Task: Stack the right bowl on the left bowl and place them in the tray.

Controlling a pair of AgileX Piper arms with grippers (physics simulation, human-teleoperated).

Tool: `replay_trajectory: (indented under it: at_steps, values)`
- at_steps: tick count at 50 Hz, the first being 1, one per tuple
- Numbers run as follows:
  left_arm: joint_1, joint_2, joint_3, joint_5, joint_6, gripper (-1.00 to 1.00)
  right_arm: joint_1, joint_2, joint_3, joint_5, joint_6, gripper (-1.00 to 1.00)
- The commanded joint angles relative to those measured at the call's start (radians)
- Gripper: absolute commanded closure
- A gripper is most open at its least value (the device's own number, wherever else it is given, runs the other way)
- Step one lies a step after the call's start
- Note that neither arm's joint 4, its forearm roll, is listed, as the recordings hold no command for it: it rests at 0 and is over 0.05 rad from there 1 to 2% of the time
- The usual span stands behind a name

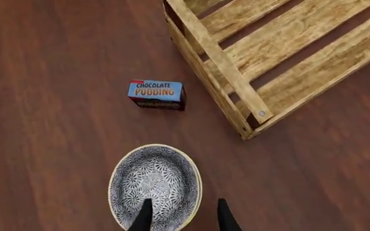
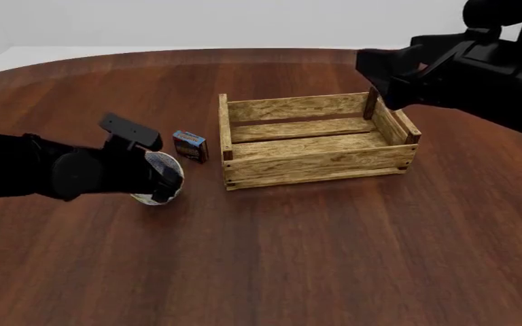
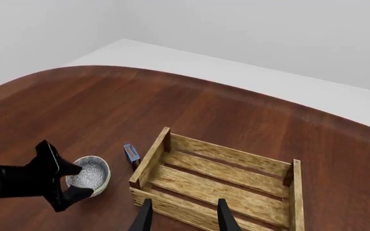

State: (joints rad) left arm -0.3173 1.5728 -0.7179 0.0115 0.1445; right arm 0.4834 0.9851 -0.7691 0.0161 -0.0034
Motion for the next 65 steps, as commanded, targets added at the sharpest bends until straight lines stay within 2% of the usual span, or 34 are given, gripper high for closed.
replay_trajectory:
  at_steps: [1,42,43,57,65]
  values:
    - [-0.011,0.101,-0.007,-0.052,-0.004,-1.0,-0.003,-0.008,-0.001,0.004,0.004,-1.0]
    - [-0.024,0.243,0.037,-0.179,-0.017,-1.0,-0.001,-0.02,0.0,0.01,0.004,-1.0]
    - [-0.022,0.242,0.038,-0.177,-0.018,1.0,-0.001,-0.02,-0.001,0.01,0.004,-1.0]
    - [-0.042,0.192,0.058,-0.167,-0.032,1.0,-0.002,-0.02,0.001,0.008,0.003,-1.0]
    - [-0.038,0.113,0.067,-0.132,-0.027,1.0,-0.002,-0.027,0.001,0.012,0.004,-1.0]
